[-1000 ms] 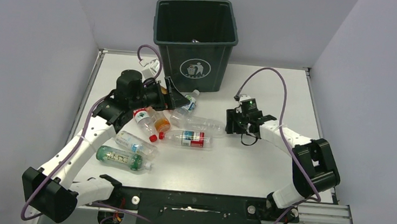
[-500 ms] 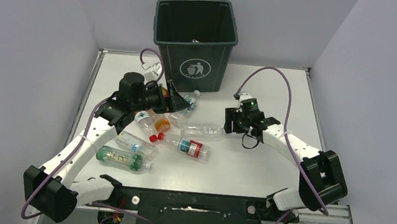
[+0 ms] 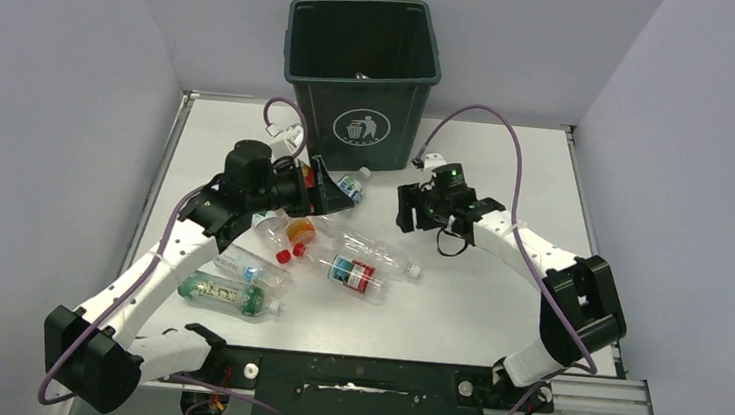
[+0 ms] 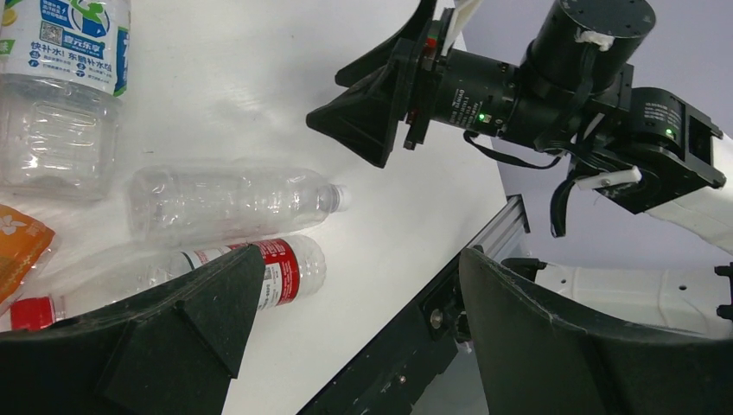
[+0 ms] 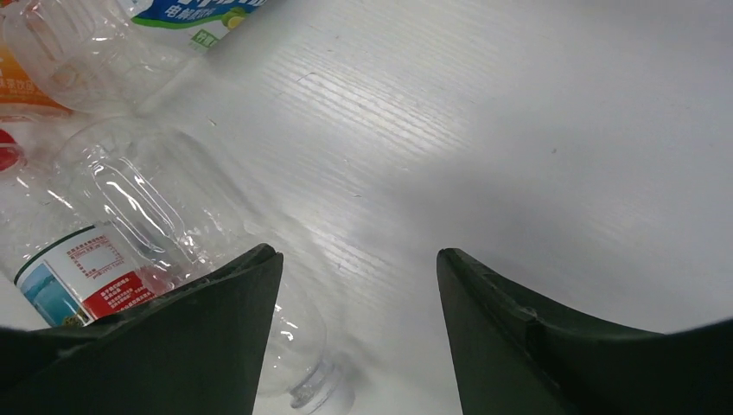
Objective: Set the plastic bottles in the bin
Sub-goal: Pick up the plastic bottle at the center of the board.
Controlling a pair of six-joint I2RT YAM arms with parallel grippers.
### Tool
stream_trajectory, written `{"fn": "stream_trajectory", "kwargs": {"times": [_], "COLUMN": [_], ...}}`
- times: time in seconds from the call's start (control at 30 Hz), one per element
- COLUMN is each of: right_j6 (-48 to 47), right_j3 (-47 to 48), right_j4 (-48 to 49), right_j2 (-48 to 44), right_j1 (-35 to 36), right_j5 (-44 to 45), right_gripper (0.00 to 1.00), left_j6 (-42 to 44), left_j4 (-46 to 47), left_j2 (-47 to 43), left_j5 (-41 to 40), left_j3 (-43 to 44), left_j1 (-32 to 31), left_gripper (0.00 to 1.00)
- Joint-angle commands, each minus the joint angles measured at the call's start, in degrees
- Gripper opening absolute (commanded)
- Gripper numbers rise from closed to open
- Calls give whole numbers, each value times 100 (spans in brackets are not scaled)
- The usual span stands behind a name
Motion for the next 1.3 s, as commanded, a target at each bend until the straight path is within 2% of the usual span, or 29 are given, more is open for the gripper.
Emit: {"fn": "stream_trajectory", "kwargs": {"times": [0.0,0.23,0.37,0.47,0.7,1.07,1.27], "right_j6": [-248,-298,-374,-468,-471,-198,-150], "right_j3": [242,-388,-553,-586,-538,-570,-616], "right_j4": [406,739,693,525,329,380,301], "right_j2": [121,-356,-513,-486,-62,388,490], "right_j1": [138,490,700,922,1336,1514,1518], "right_j5": [-690,-1116,-1247,-1070,-403,251,467], "right_gripper": [67,67,77,83,88,87,74], "left_j6": [-29,-50,-62,-68,-78,-79,-83], "left_j4": [148,206,262,290,307,210,225], "left_j2": [-233,-267,-232,-214,-205,-246,-181], "left_j5": [-82,-80,-76,-76,-84,-142,-154], "left_j3": [36,-86,-90,-97,-116,-90,-38], "left_j1": [-78,-90,-115,-132,-186,-243,-299], "left_gripper": [84,84,84,84,84,84,84]}}
